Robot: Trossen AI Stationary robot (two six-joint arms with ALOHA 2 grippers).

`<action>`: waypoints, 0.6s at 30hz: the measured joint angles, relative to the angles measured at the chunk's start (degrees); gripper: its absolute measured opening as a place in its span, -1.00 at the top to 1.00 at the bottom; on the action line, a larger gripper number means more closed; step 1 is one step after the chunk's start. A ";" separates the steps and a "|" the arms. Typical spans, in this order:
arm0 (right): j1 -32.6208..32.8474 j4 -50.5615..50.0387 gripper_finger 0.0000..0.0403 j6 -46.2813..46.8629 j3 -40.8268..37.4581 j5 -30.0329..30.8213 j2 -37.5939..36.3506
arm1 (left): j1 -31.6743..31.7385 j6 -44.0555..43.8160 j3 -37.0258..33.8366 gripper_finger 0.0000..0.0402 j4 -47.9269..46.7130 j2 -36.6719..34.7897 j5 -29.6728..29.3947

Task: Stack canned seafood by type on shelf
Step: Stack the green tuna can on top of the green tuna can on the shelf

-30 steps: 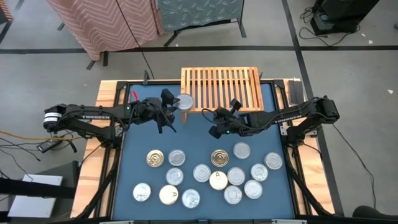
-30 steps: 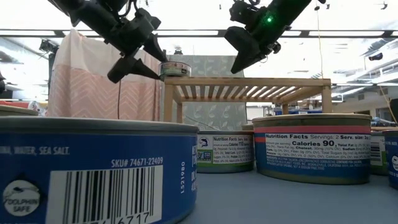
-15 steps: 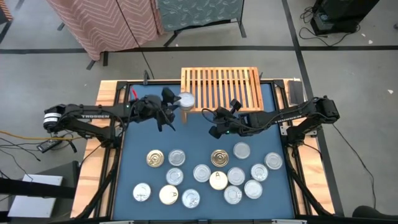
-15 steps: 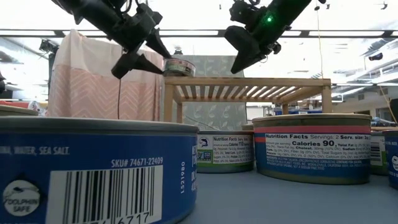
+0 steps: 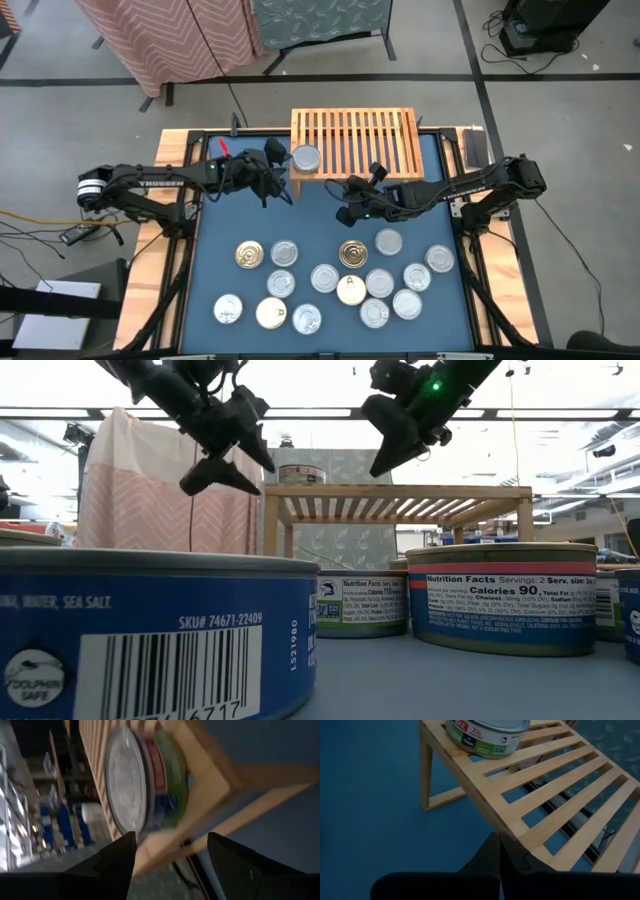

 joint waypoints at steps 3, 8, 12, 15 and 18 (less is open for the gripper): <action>0.45 0.00 1.00 -0.35 0.00 0.00 0.00 | 0.00 -6.20 0.73 -0.25 -4.81 -3.10 -1.66; 1.28 -0.02 1.00 -2.85 0.00 -0.16 0.00 | -0.66 -27.71 6.31 -0.25 -20.41 -10.16 1.13; 1.61 -0.16 1.00 -3.75 0.00 -0.22 0.00 | -0.68 -51.31 10.97 -0.25 -37.27 -15.49 12.70; 1.60 -0.24 1.00 -4.54 0.00 -0.27 0.00 | -1.55 -68.41 11.56 -0.25 -46.21 -17.73 18.67; 1.56 1.90 1.00 -4.58 0.00 -1.67 0.00 | -4.92 -78.12 10.59 -0.25 -49.40 -18.67 21.37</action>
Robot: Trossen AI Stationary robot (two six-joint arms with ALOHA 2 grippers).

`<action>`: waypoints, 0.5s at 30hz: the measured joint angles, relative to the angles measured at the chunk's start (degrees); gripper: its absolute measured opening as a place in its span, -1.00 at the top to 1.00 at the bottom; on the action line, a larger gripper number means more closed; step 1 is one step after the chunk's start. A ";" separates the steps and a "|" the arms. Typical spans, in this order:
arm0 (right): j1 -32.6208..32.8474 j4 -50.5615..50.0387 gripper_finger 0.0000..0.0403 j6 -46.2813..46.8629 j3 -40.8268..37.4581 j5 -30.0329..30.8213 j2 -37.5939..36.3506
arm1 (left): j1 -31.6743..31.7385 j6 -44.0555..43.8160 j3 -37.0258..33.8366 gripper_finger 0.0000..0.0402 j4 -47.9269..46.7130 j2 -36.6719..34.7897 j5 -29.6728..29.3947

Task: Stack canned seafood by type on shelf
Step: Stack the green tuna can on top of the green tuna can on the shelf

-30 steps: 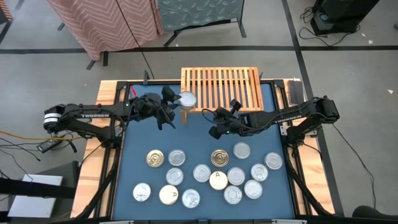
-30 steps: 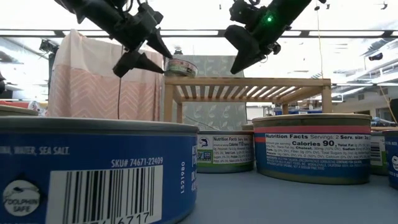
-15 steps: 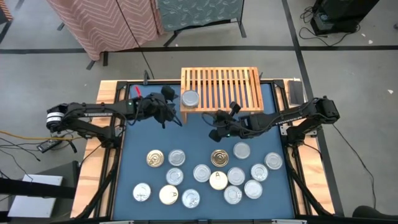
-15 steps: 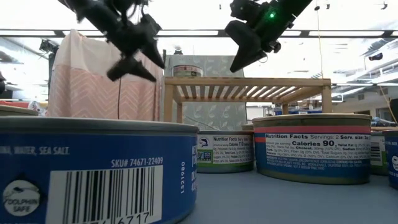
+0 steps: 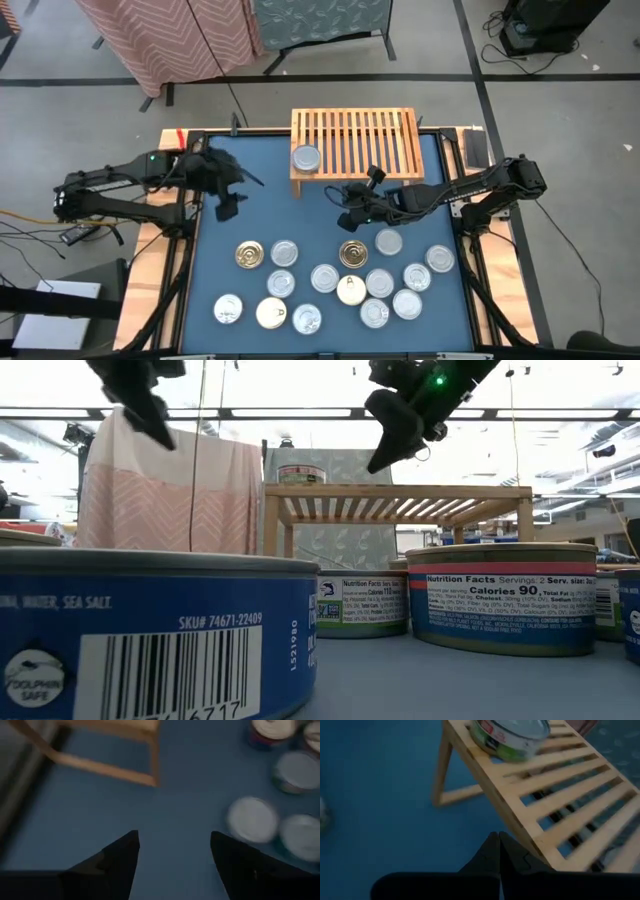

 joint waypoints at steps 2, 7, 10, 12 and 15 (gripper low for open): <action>0.00 4.82 1.00 -2.34 -0.71 -4.48 0.00 | -3.00 -2.70 -1.83 -0.25 1.46 -0.05 1.75; 0.02 23.16 1.00 -8.05 -7.61 -21.20 0.01 | -8.40 -6.36 -8.73 -0.25 17.54 -0.39 4.04; 0.03 32.36 1.00 -7.37 -12.16 -24.76 1.00 | -9.61 -8.37 -13.26 -0.25 27.06 -0.58 5.47; 0.01 38.41 1.00 -6.11 -13.92 -27.05 3.12 | -9.93 -9.95 -16.11 -0.25 31.44 -0.65 6.07; 0.21 45.48 1.00 -4.02 -14.28 -31.87 9.11 | -9.96 -12.45 -19.56 -0.25 33.78 -0.65 6.25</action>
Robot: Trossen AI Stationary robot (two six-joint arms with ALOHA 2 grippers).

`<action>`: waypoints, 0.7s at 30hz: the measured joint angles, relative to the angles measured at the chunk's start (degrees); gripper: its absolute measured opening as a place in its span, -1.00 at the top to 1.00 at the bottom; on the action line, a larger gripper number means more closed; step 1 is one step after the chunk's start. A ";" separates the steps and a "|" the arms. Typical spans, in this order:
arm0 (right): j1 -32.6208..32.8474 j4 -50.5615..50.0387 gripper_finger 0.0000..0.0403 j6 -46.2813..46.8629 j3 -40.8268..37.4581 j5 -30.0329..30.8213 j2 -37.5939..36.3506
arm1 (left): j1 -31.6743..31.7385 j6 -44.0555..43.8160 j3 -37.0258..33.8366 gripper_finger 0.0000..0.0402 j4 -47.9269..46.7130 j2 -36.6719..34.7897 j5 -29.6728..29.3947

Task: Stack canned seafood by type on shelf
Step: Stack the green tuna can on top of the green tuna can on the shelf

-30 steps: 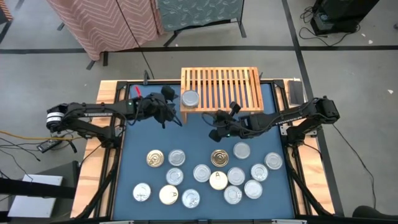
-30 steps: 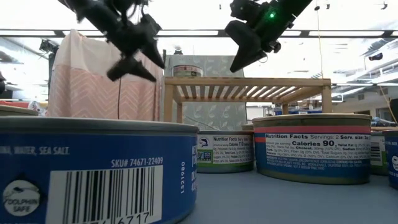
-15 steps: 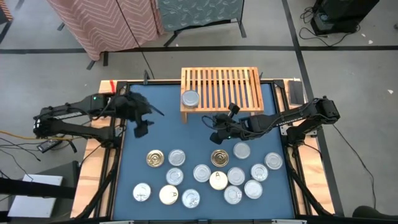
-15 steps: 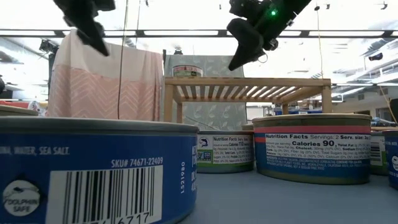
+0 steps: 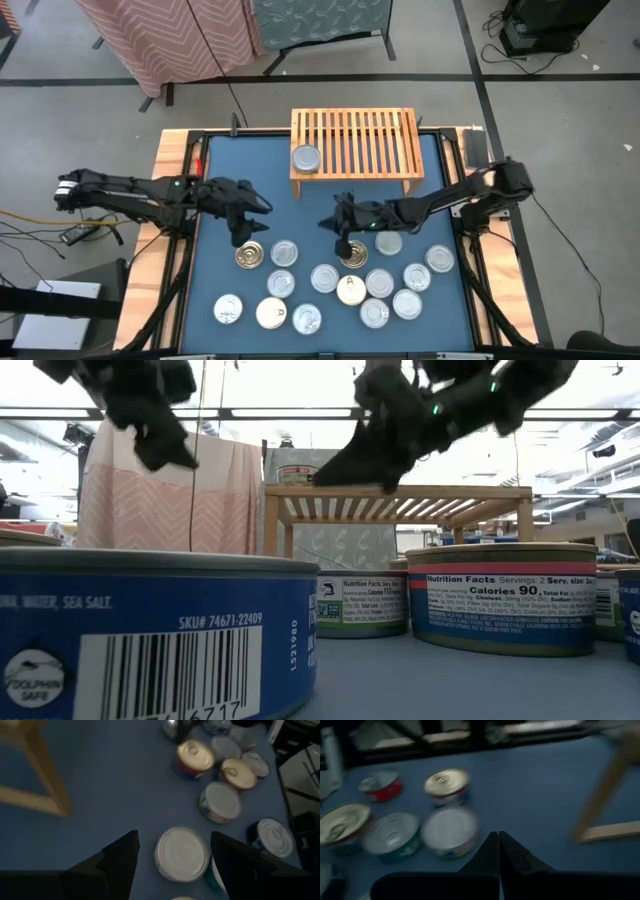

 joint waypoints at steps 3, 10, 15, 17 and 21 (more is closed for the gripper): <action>0.99 4.74 1.00 2.39 3.41 -3.35 7.47 | 0.00 -1.39 -1.79 -0.25 1.33 0.00 1.14; 1.44 7.62 1.00 2.43 13.83 -6.67 18.94 | 0.00 -0.71 -2.24 -0.25 1.95 0.00 1.00; 1.52 4.93 1.00 2.80 21.03 -9.28 25.37 | 0.00 0.68 -2.24 -0.25 1.15 0.00 0.92; 1.53 1.92 1.00 3.71 22.82 -8.54 26.81 | 0.00 1.45 -2.24 -0.25 0.99 0.00 1.29; 1.28 -6.00 1.00 5.65 24.06 -1.46 26.72 | 0.00 1.58 -2.24 -0.25 0.79 0.00 1.99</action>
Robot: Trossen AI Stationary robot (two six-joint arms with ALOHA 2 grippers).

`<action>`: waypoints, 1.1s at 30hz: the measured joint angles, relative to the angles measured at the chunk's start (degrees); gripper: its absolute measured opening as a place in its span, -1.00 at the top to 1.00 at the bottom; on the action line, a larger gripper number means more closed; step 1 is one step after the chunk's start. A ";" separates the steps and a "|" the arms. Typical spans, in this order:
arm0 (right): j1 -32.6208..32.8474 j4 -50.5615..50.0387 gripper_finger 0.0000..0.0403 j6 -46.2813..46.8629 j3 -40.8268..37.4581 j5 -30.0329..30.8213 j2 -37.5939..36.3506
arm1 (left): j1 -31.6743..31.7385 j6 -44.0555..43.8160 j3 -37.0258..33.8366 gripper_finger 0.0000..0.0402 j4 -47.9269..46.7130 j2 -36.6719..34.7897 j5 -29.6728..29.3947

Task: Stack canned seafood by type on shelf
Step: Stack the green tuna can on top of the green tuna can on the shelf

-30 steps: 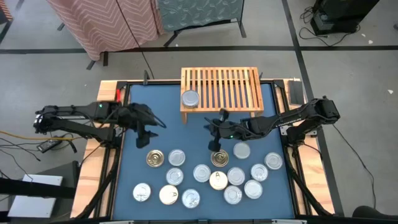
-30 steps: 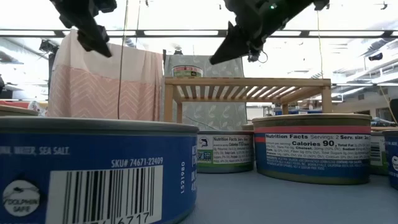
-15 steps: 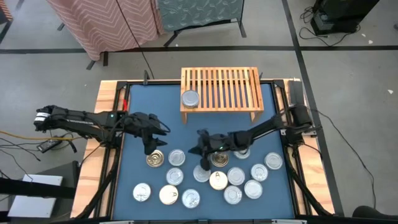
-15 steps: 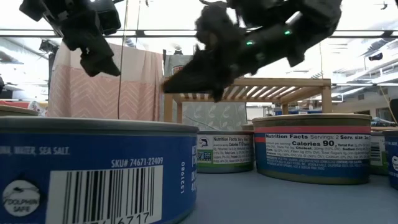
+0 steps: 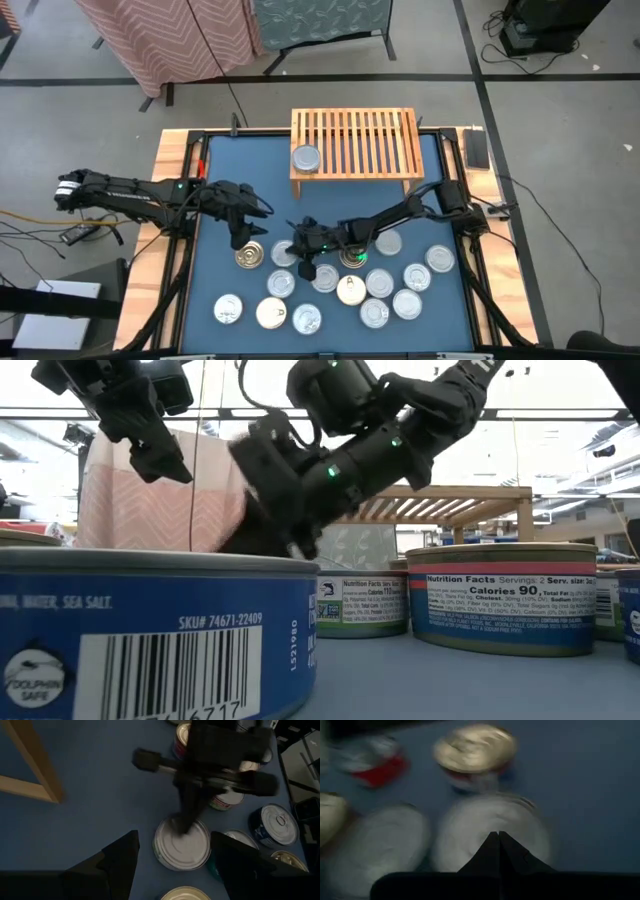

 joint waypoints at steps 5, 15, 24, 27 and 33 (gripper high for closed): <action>-1.71 -9.02 1.00 0.80 0.07 5.54 -2.63 | 0.00 0.15 0.00 -0.25 0.45 0.00 0.12; -3.88 -11.97 1.00 -2.61 -0.19 7.24 -8.28 | 0.17 4.11 0.00 -0.25 1.29 0.02 -4.67; -1.64 -9.52 1.00 -4.77 -5.19 6.66 -11.04 | 0.17 0.35 -9.49 -0.25 20.38 0.07 -4.79; -1.27 -5.49 1.00 -4.17 -7.19 6.64 -10.69 | 0.17 -3.45 -15.13 -0.25 27.87 0.09 -6.18; -1.39 -5.59 1.00 -1.69 -9.94 7.35 -10.59 | 0.17 -12.29 -22.24 -0.25 35.56 0.09 -6.75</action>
